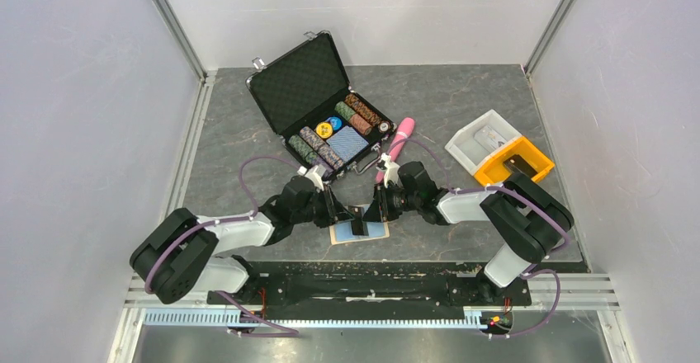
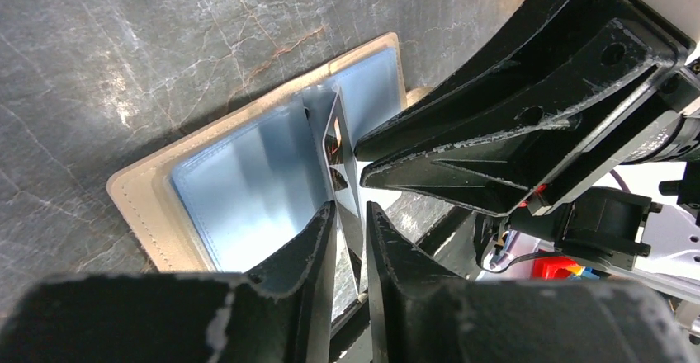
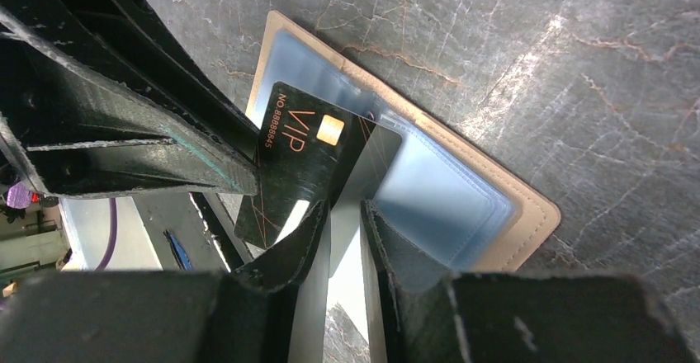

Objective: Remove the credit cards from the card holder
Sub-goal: Remove the credit card from the card holder, then place the credit card in the storage box.

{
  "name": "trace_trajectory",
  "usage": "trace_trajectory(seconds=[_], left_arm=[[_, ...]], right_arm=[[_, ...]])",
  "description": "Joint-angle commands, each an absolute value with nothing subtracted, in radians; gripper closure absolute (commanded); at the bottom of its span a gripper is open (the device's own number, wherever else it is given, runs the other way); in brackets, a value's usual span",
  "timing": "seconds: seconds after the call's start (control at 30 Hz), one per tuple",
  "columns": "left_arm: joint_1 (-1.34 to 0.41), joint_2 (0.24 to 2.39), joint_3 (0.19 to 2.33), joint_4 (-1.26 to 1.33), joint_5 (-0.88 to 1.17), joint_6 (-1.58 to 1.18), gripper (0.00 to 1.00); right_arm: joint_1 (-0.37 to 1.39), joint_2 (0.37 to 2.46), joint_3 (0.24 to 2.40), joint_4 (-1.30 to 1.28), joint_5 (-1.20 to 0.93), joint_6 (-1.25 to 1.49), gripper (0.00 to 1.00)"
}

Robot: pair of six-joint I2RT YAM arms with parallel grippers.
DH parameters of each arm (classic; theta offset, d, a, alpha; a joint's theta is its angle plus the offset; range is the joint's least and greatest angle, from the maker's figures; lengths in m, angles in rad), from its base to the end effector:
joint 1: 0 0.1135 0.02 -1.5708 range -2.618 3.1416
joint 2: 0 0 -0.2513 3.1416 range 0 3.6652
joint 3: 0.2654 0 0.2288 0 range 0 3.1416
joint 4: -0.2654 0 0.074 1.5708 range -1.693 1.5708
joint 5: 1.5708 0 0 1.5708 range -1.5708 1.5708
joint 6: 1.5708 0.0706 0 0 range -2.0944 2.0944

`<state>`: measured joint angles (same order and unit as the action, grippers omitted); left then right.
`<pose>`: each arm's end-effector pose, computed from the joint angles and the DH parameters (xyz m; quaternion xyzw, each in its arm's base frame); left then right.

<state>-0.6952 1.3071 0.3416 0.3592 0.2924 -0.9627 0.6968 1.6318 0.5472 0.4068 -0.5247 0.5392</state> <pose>0.1758 -0.1731 0.1280 -0.0499 0.8777 -0.4255 0.2149 0.2049 0.2176 0.1125 -0.1802 0.8596 0.4323 0.2044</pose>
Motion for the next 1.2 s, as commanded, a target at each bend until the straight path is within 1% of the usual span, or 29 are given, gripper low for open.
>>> trace_trajectory(seconds=[0.0, 0.1, 0.2, 0.23, 0.37, 0.47, 0.6, 0.73, 0.8, 1.0, 1.1, 1.17], left_arm=[[-0.692, 1.333, 0.37, 0.427, 0.31, -0.979, 0.73], [-0.692, 1.351, 0.379, 0.431, 0.316, -0.98, 0.7], [-0.692, 1.354, 0.379, 0.431, 0.32, -0.985, 0.73], [-0.692, 1.346, 0.377, 0.429, 0.319, -0.985, 0.76], [-0.693, 1.3, 0.376, 0.355, 0.285, -0.982, 0.97], [-0.692, 1.249, 0.393, 0.201, 0.209, -0.983, 0.98], [-0.692, 1.135, 0.373, 0.115, 0.127, -1.024, 0.98], [-0.692, 1.021, 0.387, 0.035, 0.066, -1.044, 0.98], [-0.692, 0.971, 0.392, 0.035, 0.064, -1.054, 0.98], [-0.692, 0.846, 0.37, 0.149, 0.124, -1.078, 0.98], [-0.692, 0.791, 0.359, 0.194, 0.145, -1.077, 0.98], [-0.692, 0.757, 0.351, 0.21, 0.141, -1.072, 0.98]], right_arm=[[0.703, 1.641, 0.535, 0.433, -0.517, 0.539, 0.78], [0.702, 1.64, 0.534, 0.433, -0.516, 0.54, 0.78], [0.703, 1.638, 0.534, 0.433, -0.515, 0.54, 0.78], [0.702, 1.637, 0.534, 0.433, -0.514, 0.539, 0.78], [0.702, 1.63, 0.535, 0.427, -0.513, 0.535, 0.78], [0.701, 1.613, 0.541, 0.418, -0.511, 0.534, 0.77], [0.701, 1.57, 0.559, 0.384, -0.511, 0.523, 0.74], [0.701, 1.496, 0.564, 0.376, -0.523, 0.518, 0.68], [0.701, 1.453, 0.557, 0.419, -0.557, 0.534, 0.64], [0.701, 1.372, 0.493, 0.674, -0.654, 0.687, 0.47], [0.701, 1.373, 0.487, 0.737, -0.673, 0.748, 0.38], [0.701, 1.375, 0.492, 0.733, -0.666, 0.759, 0.37]])
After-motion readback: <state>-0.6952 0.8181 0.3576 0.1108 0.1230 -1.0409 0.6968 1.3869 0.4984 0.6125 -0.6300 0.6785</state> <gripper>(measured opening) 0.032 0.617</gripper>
